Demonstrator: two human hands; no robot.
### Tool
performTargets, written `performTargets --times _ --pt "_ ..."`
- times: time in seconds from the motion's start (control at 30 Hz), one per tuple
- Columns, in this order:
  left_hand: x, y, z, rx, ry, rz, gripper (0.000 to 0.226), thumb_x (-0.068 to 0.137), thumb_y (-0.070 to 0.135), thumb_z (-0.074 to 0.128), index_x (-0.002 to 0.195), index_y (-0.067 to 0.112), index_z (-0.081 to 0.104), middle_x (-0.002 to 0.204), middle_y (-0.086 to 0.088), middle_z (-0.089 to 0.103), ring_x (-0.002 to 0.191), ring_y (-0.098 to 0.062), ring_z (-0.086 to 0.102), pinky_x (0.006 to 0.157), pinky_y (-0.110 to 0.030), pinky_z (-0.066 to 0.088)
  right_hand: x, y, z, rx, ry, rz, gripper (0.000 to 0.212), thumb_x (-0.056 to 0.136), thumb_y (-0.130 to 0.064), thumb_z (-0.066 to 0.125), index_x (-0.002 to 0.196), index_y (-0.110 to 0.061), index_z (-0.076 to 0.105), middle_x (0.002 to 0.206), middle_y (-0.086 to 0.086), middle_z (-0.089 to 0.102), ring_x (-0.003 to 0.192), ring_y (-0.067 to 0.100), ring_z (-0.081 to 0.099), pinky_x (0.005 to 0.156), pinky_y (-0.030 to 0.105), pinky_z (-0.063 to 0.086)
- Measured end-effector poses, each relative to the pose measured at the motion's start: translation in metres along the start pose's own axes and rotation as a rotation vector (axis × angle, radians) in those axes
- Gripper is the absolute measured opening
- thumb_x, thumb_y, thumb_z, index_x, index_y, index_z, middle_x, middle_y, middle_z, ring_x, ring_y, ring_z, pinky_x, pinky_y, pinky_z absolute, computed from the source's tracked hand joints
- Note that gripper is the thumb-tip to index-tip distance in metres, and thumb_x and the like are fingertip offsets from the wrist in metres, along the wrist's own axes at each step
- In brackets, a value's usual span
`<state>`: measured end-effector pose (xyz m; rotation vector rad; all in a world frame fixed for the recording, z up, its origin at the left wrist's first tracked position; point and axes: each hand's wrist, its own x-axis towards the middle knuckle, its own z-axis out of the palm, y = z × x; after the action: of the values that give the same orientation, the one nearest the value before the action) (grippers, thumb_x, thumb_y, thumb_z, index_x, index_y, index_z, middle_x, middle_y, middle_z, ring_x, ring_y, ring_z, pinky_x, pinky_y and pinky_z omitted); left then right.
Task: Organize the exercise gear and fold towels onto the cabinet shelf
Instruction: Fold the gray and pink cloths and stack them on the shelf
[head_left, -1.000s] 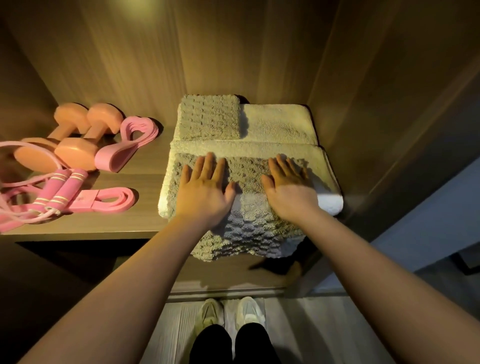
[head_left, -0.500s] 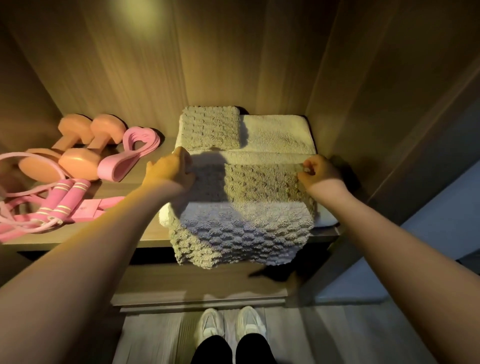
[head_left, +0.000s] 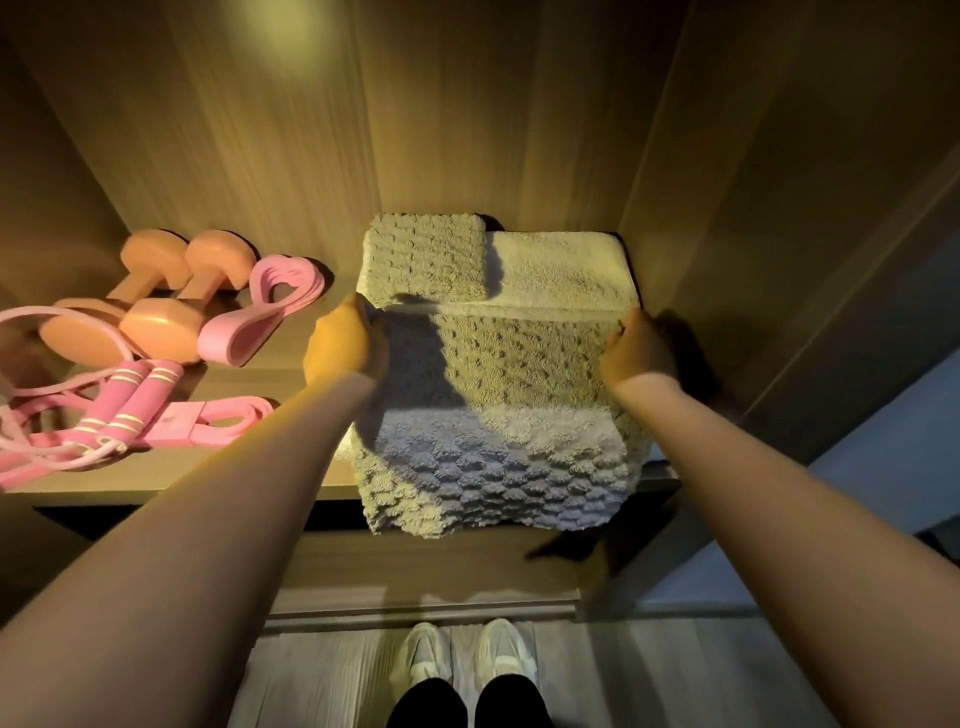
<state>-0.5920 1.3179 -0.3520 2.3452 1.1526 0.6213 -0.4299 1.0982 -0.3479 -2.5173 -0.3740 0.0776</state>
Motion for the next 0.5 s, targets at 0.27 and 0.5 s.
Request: performTargets --times 0.27,0.5 --pt "-0.01 0.014 -0.001 0.331 0.142 0.222 0.03 0.1 0.017 0.044 0.127 0.006 0.045 0.128 -0.018 0.048 0.114 -0.038 0.049 0.082 -0.049 0.043 -0.009 -0.009 -0.001 -0.251 0.117 -0.209 0.041 0.097 -0.009 0.041 0.138 -0.01 0.036 0.14 0.014 0.04 0.117 0.037 0.049 0.083 0.046 0.049" --pt "-0.065 0.035 0.039 0.392 -0.269 0.502 0.058 0.101 0.05 0.013 0.154 0.029 0.005 0.162 0.004 -0.006 0.149 -0.017 -0.007 0.121 -0.047 -0.003 -0.036 -0.017 0.039 -0.419 -0.331 -0.44 0.051 0.102 -0.047 0.01 0.151 -0.045 -0.006 0.159 -0.019 -0.017 0.147 0.017 -0.019 0.117 0.055 -0.011"
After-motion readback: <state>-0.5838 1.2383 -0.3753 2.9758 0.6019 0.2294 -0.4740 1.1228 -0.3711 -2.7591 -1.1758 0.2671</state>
